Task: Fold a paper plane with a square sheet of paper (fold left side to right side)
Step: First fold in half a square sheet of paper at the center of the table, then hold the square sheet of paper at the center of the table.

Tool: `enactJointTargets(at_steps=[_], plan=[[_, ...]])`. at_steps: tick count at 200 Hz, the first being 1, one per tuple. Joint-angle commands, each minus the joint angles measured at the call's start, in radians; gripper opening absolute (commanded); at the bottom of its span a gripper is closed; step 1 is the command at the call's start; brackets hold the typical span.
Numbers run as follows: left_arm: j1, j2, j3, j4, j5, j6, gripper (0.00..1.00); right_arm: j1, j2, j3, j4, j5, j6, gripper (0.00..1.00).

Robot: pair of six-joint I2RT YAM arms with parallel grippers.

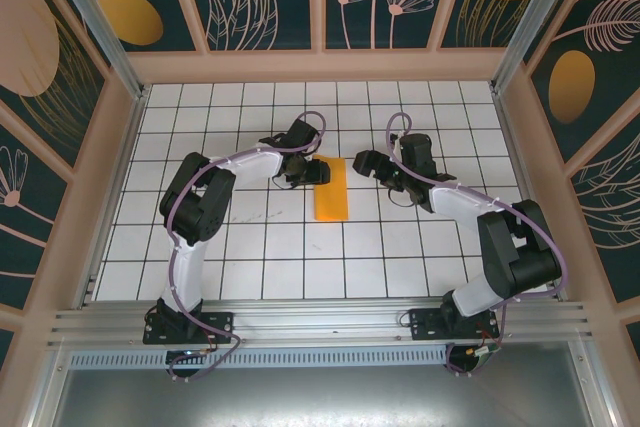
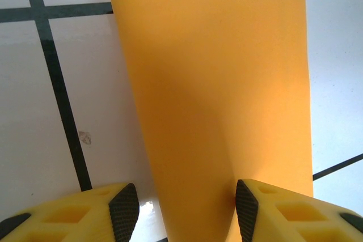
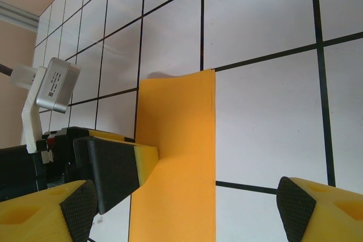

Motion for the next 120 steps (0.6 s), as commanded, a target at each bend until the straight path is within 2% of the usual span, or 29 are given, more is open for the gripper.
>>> enactJointTargets(at_steps=[1,43,59,120], plan=[[-0.023,0.128,-0.02,0.076,-0.014,0.028,0.54,-0.005,-0.021,-0.008,0.019,-0.023,0.008,0.86],[-0.023,0.129,-0.018,0.074,-0.016,0.029,0.54,0.0,-0.006,-0.003,0.01,-0.042,0.005,0.86],[-0.023,0.128,-0.018,0.072,-0.019,0.03,0.54,0.004,0.01,0.006,0.002,-0.06,0.002,0.82],[-0.025,0.125,-0.023,0.073,-0.023,0.03,0.54,0.051,0.14,0.084,-0.027,-0.135,0.003,0.5]])
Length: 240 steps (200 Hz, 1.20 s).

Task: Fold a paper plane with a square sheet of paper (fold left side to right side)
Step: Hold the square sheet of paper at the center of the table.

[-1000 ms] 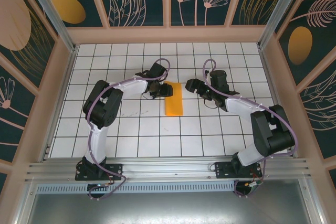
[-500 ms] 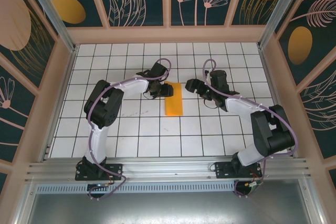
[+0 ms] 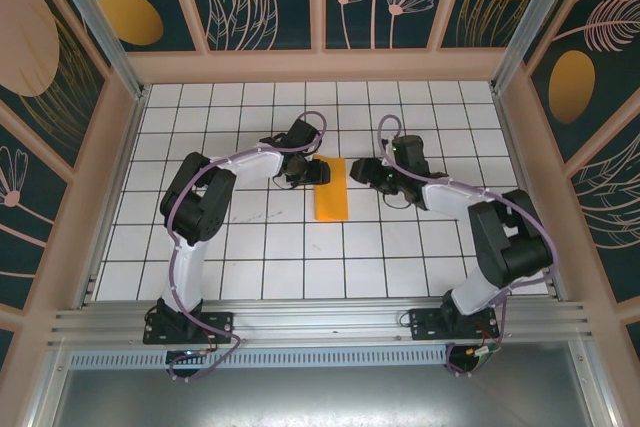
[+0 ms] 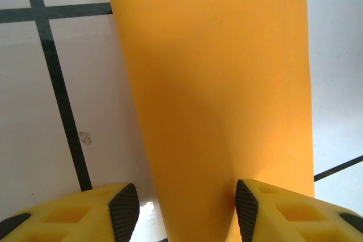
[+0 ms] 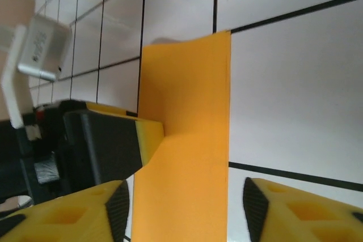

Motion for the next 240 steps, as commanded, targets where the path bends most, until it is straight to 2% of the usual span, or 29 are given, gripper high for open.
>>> enactJointTargets(at_steps=[1,70,164,240], plan=[[-0.023,0.124,-0.028,0.078,-0.016,0.029,0.54,0.022,0.05,0.054,-0.015,-0.049,0.004,0.49],[-0.024,0.12,-0.033,0.078,-0.021,0.032,0.54,0.074,0.215,0.159,-0.068,-0.086,0.015,0.24],[-0.023,0.094,-0.033,0.08,-0.031,0.034,0.55,0.08,0.321,0.216,-0.216,-0.036,-0.024,0.21],[-0.022,-0.137,-0.052,0.077,-0.125,0.029,0.73,0.087,0.364,0.236,-0.298,0.006,-0.046,0.2]])
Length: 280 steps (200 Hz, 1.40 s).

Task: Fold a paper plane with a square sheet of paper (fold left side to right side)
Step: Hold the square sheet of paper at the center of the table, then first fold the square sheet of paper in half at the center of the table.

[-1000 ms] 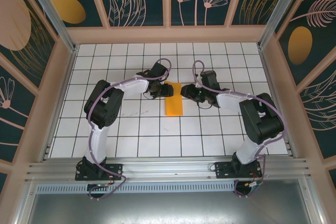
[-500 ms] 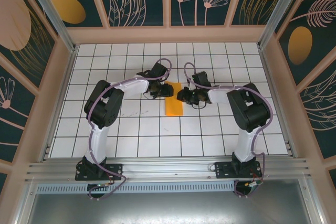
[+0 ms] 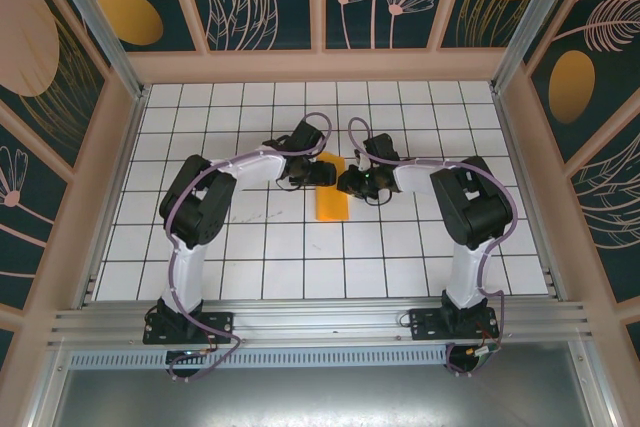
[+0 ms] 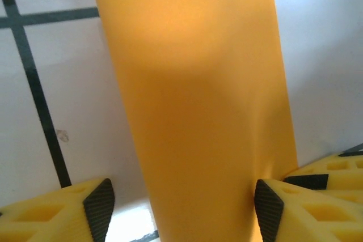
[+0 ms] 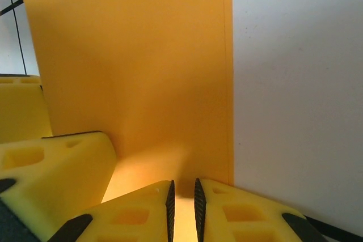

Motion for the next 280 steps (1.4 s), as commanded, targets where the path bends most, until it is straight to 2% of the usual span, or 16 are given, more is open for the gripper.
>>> enactJointTargets(at_steps=[1,16,27,66,82,104,169,222,280], plan=[[0.004,-0.1,-0.028,0.047,-0.068,0.007,0.73,0.015,0.057,0.003,-0.098,0.064,-0.02,0.2],[0.005,-0.142,-0.058,0.073,-0.065,-0.008,0.72,0.016,0.06,0.007,-0.106,0.07,-0.021,0.19],[0.005,-0.168,-0.085,0.105,-0.037,-0.014,0.68,0.016,0.062,0.008,-0.109,0.07,-0.024,0.17],[0.005,-0.157,-0.123,0.212,0.179,-0.044,0.33,0.018,0.068,0.013,-0.114,0.072,-0.024,0.15],[0.005,-0.125,-0.119,0.227,0.235,-0.056,0.23,0.019,0.069,0.015,-0.116,0.074,-0.024,0.15],[0.005,-0.086,-0.119,0.22,0.228,-0.055,0.14,0.02,0.068,0.016,-0.122,0.078,-0.026,0.15],[0.006,-0.015,-0.146,0.217,0.183,-0.035,0.03,0.021,0.068,0.02,-0.138,0.086,-0.031,0.15],[0.024,-0.013,-0.19,0.226,0.153,-0.011,0.02,0.019,0.074,0.028,-0.168,0.097,-0.046,0.14],[0.102,-0.051,-0.289,0.283,0.194,-0.011,0.04,0.02,0.073,0.026,-0.174,0.099,-0.05,0.14]])
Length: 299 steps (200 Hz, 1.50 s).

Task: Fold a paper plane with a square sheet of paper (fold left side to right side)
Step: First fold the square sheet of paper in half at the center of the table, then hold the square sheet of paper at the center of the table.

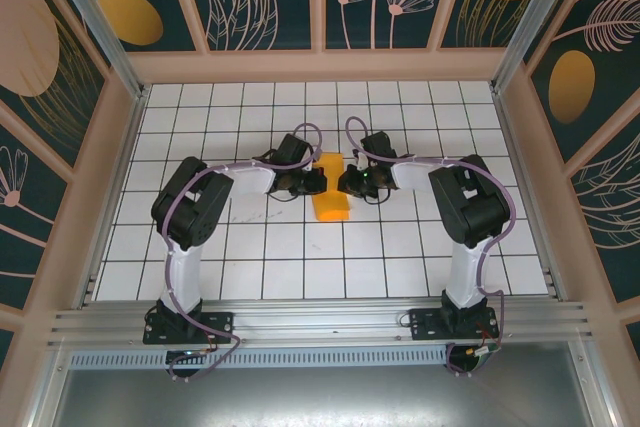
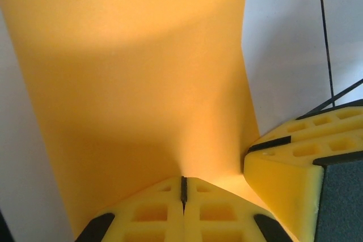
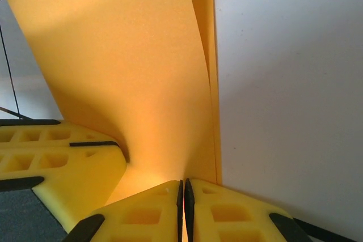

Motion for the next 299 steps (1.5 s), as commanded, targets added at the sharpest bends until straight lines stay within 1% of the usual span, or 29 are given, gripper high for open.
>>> enactJointTargets(at_steps=[1,31,45,78,95,112,130,170,203,229,264,280,299], plan=[[0.06,-0.018,-0.059,-0.039,-0.054,0.024,0.04,0.011,0.058,-0.013,-0.108,0.071,-0.023,0.14],[0.093,-0.07,-0.084,-0.038,-0.057,0.045,0.05,0.012,0.057,-0.012,-0.109,0.067,-0.024,0.14],[0.093,-0.104,-0.09,-0.028,-0.052,0.06,0.05,0.012,0.055,-0.012,-0.105,0.063,-0.023,0.14],[0.088,-0.165,-0.135,0.095,0.066,0.035,0.05,0.016,0.052,-0.006,-0.099,0.058,-0.02,0.14],[0.076,-0.155,-0.14,0.146,0.115,0.011,0.05,0.018,0.055,-0.005,-0.099,0.056,-0.02,0.14],[0.056,-0.123,-0.126,0.171,0.136,-0.002,0.05,0.019,0.056,-0.003,-0.1,0.056,-0.021,0.14],[0.038,-0.086,-0.1,0.172,0.135,-0.005,0.06,0.02,0.057,-0.002,-0.103,0.056,-0.021,0.14],[0.031,-0.024,-0.072,0.168,0.127,-0.004,0.08,0.022,0.057,0.004,-0.103,0.051,-0.024,0.14],[0.024,-0.015,-0.084,0.14,0.103,0.014,0.08,0.023,0.042,0.002,-0.084,0.036,-0.023,0.14],[0.022,-0.005,-0.09,0.114,0.092,0.028,0.08,0.016,0.002,-0.003,-0.021,-0.002,-0.024,0.14],[0.015,0.012,-0.107,0.099,0.061,0.025,0.08,-0.007,-0.1,-0.012,0.1,-0.058,-0.012,0.14],[0.012,0.019,-0.109,0.094,0.05,0.024,0.08,-0.014,-0.091,0.006,0.129,-0.084,-0.007,0.14],[0.01,0.023,-0.105,0.095,0.044,0.025,0.08,-0.012,-0.038,0.049,0.143,-0.111,-0.006,0.14]])
